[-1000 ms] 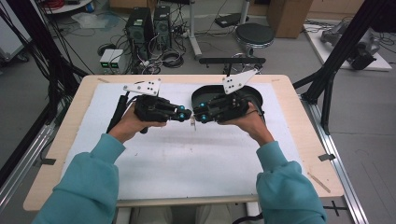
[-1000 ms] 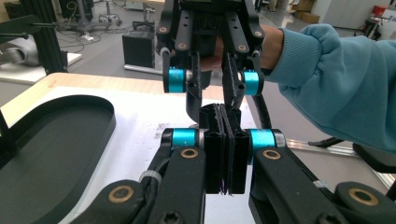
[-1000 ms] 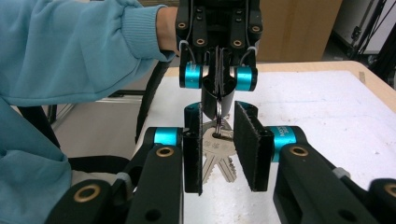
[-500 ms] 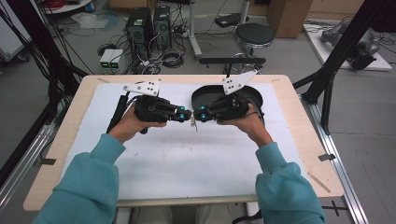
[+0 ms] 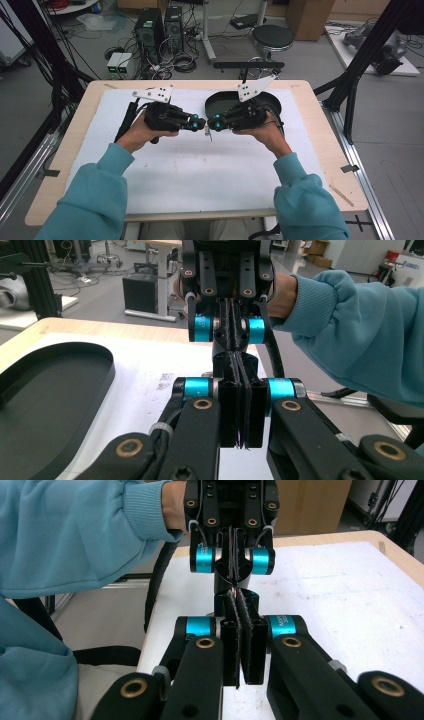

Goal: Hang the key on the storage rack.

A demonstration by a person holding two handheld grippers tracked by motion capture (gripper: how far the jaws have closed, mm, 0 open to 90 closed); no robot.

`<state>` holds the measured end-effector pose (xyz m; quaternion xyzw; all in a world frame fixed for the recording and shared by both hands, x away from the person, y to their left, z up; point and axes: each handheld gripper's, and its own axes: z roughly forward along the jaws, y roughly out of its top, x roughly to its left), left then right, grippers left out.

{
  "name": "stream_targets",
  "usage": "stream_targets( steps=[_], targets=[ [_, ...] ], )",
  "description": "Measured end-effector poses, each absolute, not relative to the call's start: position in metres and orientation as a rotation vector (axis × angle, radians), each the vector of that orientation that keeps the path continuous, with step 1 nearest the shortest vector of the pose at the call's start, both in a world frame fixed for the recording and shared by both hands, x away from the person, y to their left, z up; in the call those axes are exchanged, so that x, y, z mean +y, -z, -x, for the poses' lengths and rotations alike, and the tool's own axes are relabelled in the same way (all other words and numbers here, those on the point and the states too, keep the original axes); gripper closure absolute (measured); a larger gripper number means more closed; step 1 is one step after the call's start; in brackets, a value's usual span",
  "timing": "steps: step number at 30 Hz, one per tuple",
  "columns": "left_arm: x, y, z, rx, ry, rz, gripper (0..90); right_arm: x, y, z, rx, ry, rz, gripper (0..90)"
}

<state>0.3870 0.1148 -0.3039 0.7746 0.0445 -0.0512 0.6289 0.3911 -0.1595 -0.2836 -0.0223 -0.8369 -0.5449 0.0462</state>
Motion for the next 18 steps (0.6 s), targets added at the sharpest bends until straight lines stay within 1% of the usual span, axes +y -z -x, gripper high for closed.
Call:
stream_targets(
  steps=[2, 3, 4, 5, 7, 8, 12, 13, 16, 18],
  targets=[
    [0.115, 0.304, -0.388, 0.120, 0.104, -1.770, 85.7, -0.160, 0.283, -0.391, -2.564, 1.658, 0.083, 89.2],
    [0.116, 0.305, -0.388, 0.133, 0.089, -1.763, 80.3, -0.160, 0.283, -0.391, -2.570, 1.654, 0.084, 89.2],
    [0.117, 0.305, -0.389, 0.141, 0.065, -1.754, 71.9, -0.160, 0.283, -0.391, -2.570, 1.643, 0.097, 89.2],
    [0.117, 0.306, -0.389, 0.158, 0.051, -1.742, 60.5, -0.160, 0.283, -0.391, -2.580, 1.644, 0.106, 89.2],
    [0.120, 0.307, -0.389, 0.198, -0.017, -1.740, 47.8, -0.162, 0.283, -0.393, -2.580, 1.658, 0.117, 89.2],
    [0.123, 0.308, -0.390, 0.217, -0.038, -1.745, 36.5, -0.164, 0.282, -0.393, -2.589, 1.654, 0.146, 89.2],
    [0.137, 0.309, -0.390, 0.336, -0.132, -1.799, 6.5, -0.174, 0.279, -0.398, -2.590, 1.685, 0.228, 89.1],
    [0.142, 0.309, -0.389, 0.354, -0.154, -1.796, 1.6, -0.177, 0.278, -0.400, -2.597, 1.709, 0.253, 89.1],
    [0.162, 0.313, -0.384, 0.381, -0.247, -1.797, 1.6, -0.188, 0.271, -0.405, -2.608, 1.699, 0.345, 89.1],
    [0.176, 0.317, -0.378, 0.389, -0.258, -1.792, 1.7, -0.194, 0.264, -0.409, -2.636, 1.672, 0.396, 89.1]
  ],
)
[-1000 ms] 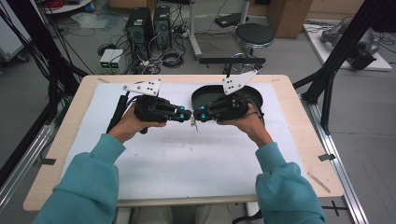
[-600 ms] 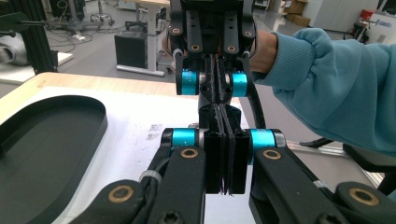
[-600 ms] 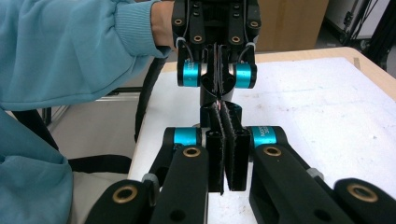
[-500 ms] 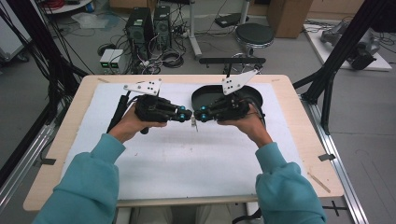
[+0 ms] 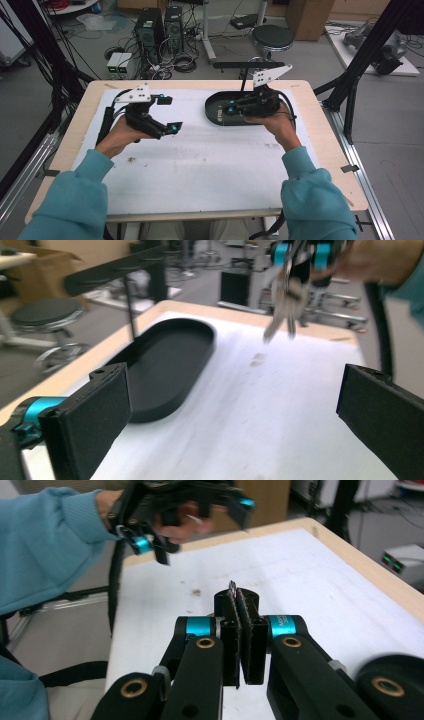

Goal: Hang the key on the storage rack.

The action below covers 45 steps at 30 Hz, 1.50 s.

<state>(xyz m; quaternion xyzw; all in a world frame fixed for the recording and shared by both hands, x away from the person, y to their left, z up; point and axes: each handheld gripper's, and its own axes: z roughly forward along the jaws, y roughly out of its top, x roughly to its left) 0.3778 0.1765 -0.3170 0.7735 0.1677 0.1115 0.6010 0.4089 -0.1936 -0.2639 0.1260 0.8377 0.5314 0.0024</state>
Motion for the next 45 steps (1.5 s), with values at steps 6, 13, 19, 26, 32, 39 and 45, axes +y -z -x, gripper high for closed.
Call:
stream_targets(
  steps=[6, 13, 19, 26, 32, 39, 45],
  targets=[
    [0.215, 0.337, -0.354, 0.447, -0.346, -1.777, 1.7, -0.204, 0.246, -0.424, 2.610, -1.592, -0.450, 89.0],
    [0.257, 0.364, -0.326, 0.537, -0.437, -1.704, 1.7, -0.213, 0.238, -0.445, 2.614, -1.479, -0.588, 89.0],
    [0.284, 0.387, -0.304, 0.600, -0.509, -1.635, 1.7, -0.217, 0.237, -0.463, 2.614, -1.391, -0.657, 89.0],
    [0.302, 0.414, -0.280, 0.647, -0.555, -1.593, 1.7, -0.218, 0.235, -0.474, 2.608, -1.294, -0.716, 89.0],
    [0.308, 0.434, -0.268, 0.681, -0.568, -1.570, 1.7, -0.219, 0.233, -0.483, 2.583, -1.277, -0.759, 89.0],
    [0.309, 0.445, -0.261, 0.685, -0.595, -1.542, 1.7, -0.221, 0.238, -0.492, 2.564, -1.263, -0.800, 89.0],
    [0.310, 0.452, -0.259, 0.680, -0.595, -1.512, 1.7, -0.222, 0.238, -0.500, 2.546, -1.246, -0.845, 89.0]
  ],
)
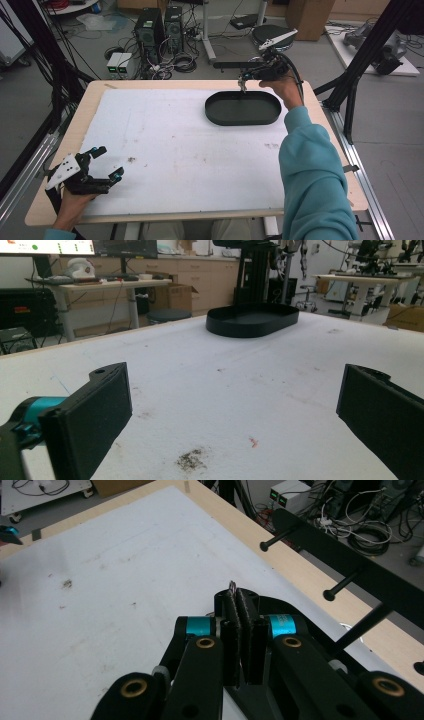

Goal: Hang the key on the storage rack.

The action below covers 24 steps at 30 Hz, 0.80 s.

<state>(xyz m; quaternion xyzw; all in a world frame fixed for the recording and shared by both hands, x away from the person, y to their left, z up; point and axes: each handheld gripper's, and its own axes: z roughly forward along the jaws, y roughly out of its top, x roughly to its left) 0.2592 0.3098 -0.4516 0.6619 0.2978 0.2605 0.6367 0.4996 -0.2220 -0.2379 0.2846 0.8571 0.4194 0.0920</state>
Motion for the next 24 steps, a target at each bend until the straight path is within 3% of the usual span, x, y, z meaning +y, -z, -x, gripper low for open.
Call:
stream_targets(
  steps=[24],
  targets=[
    [0.308, 0.458, -0.252, 0.690, -0.671, -1.465, 1.7, -0.212, 0.249, -0.527, 2.462, -1.146, -1.006, 88.9]
  ],
)
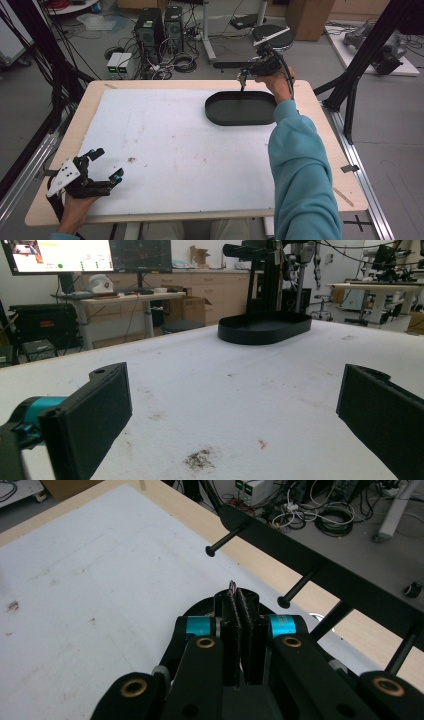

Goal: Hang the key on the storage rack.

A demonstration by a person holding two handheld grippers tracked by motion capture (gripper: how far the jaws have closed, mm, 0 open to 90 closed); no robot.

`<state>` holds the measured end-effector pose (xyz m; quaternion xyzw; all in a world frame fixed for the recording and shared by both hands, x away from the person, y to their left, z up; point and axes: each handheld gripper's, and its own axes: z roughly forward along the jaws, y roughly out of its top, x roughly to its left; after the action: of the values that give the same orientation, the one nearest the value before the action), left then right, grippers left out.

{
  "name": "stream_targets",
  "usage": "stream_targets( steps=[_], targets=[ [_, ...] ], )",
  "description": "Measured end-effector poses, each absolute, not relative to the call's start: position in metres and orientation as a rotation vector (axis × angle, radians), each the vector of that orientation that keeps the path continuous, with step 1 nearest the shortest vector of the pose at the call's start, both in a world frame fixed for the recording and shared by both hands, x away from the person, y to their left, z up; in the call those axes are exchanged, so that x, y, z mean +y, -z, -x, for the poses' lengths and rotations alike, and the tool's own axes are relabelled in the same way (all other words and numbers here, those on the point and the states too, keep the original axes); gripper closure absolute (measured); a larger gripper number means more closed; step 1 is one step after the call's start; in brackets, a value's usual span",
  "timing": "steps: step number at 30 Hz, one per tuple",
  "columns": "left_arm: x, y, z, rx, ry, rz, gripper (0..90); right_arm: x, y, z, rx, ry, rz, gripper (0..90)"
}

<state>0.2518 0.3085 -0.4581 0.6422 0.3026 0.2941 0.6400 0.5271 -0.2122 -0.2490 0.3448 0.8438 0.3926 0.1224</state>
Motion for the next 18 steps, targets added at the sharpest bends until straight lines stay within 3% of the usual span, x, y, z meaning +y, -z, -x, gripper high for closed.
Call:
stream_targets(
  steps=[18],
  targets=[
    [0.3083, 0.4582, -0.2523, 0.699, -0.669, -1.459, 1.7, -0.2146, 0.2592, -0.5379, 2.424, -1.091, -1.101, 88.8]
  ],
)
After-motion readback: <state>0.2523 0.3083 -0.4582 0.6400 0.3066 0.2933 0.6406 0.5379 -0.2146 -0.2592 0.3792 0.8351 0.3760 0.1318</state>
